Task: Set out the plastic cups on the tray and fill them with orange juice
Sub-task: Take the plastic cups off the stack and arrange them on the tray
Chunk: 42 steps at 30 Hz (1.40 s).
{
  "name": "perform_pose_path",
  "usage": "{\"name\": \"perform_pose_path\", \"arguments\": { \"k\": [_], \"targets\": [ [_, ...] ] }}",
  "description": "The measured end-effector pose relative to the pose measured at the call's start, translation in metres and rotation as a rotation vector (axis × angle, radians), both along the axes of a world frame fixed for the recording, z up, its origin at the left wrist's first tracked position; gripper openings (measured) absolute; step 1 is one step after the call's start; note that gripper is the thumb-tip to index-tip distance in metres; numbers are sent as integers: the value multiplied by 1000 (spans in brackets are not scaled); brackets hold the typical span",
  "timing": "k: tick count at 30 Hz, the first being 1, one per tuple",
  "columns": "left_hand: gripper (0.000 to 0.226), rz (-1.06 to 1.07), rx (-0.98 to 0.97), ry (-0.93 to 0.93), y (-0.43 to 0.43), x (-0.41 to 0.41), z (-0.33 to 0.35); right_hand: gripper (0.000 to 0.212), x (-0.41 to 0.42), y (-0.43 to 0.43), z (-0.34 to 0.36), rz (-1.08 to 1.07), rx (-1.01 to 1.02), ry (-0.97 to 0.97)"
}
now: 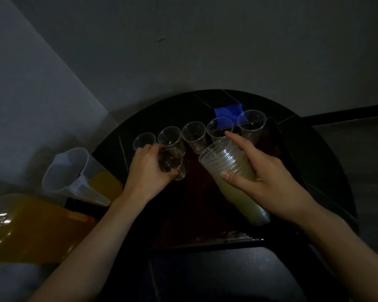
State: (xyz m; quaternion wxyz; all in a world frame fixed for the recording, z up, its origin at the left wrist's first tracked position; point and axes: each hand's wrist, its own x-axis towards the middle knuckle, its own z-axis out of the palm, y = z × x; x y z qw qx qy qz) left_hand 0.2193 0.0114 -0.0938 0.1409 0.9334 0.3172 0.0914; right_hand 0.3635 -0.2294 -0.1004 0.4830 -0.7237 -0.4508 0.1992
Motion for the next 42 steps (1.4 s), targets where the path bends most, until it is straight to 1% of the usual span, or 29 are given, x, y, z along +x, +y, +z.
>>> {"name": "perform_pose_path", "arguments": {
  "k": [10,18,25,27,29,31,33,34,35,36,38,40,42],
  "targets": [
    [58,-29,26,-14,-1,-1,-2,82,-1,-1,-1,0,12,-2],
    [63,7,32,-2,-1,0,-5,81,-1,-2,-3,-1,7,-1],
    [61,13,34,13,-3,1,2,82,1,-3,-1,4,-6,-1],
    [63,16,48,5,-4,1,4,82,1,-3,-1,5,-6,-5],
    [60,12,47,-47,-7,2,7,82,1,-3,-1,5,-6,-1],
    [47,-25,-54,-168,-14,5,16,83,2,-2,-1,-2,-1,0],
    [29,-102,-297,-267,-25,9,30,85,2,-1,0,-1,-3,11],
    [27,-136,-443,-284,-32,12,38,85,1,0,0,5,-7,18],
    [31,-161,-563,-284,-40,14,45,85,1,0,0,11,-12,23],
    [36,-176,-632,-274,-48,16,49,85,1,1,-1,17,-18,23],
    [40,-188,-620,-254,-64,20,51,85,2,0,-1,35,-34,17],
    [38,-170,-537,-226,-75,20,47,86,4,-2,0,77,-53,21],
    [33,-127,-545,-215,-82,15,45,86,5,-4,1,127,-74,-6]
  ]
}}
